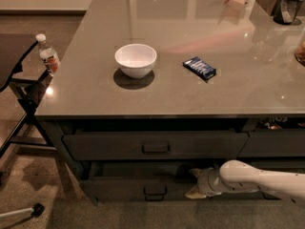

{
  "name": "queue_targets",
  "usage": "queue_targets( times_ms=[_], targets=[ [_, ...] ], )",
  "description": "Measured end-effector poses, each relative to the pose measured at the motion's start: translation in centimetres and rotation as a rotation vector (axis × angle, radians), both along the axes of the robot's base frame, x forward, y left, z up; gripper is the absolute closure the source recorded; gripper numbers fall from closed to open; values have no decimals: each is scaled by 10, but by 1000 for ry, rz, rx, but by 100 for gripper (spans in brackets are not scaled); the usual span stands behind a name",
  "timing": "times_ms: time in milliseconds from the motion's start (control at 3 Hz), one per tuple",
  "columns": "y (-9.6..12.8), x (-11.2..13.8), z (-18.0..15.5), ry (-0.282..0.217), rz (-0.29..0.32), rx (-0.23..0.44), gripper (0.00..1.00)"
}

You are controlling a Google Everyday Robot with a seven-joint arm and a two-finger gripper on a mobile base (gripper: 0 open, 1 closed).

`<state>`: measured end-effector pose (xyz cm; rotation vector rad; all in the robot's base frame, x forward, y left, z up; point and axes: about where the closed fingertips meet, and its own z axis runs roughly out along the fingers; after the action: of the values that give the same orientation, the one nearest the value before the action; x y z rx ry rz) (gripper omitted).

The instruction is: Open middle drawer

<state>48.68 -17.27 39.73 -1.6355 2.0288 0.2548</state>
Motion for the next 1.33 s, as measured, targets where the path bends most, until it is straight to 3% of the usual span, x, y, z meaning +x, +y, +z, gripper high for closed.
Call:
queue_targets(
  times_ms=[667, 1000, 1333],
  targets=[
    [3, -7, 4, 3, 1, 11, 87],
    [3, -7, 4, 3, 1, 11, 89],
    [3, -7, 4, 4, 1, 11, 66]
  ],
)
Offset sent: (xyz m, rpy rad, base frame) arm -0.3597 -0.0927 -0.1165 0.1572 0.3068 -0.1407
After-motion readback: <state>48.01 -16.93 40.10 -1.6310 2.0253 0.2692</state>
